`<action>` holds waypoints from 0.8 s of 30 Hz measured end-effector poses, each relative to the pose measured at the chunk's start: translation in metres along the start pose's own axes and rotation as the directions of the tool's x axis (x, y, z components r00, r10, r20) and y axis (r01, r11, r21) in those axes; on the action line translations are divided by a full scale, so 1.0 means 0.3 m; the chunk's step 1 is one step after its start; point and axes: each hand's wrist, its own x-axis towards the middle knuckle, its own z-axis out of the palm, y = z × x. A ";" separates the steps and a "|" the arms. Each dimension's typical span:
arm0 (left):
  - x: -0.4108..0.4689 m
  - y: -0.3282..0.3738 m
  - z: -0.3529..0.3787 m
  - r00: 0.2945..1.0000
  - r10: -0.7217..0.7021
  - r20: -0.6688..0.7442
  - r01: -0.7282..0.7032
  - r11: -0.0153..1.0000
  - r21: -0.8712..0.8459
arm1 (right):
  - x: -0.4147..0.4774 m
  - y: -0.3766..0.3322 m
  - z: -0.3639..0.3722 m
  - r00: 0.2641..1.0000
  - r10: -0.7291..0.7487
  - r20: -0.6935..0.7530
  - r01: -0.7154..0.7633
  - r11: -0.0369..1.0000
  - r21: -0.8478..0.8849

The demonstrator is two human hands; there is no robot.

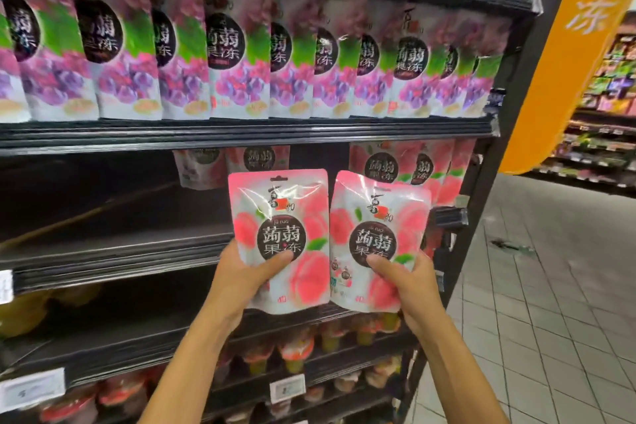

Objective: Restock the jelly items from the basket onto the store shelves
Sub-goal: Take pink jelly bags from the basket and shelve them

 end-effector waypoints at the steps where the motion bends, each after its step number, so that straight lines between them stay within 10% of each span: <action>1: 0.016 0.000 0.011 1.000 0.004 -0.021 -0.004 1.000 0.003 | 0.026 -0.010 -0.009 1.000 -0.007 0.012 0.007 1.000 -0.018; 24: 0.170 -0.070 0.064 0.974 0.007 -0.228 0.011 0.997 0.079 | 0.510 -0.087 0.119 0.987 -0.144 0.072 0.155 0.968 -0.196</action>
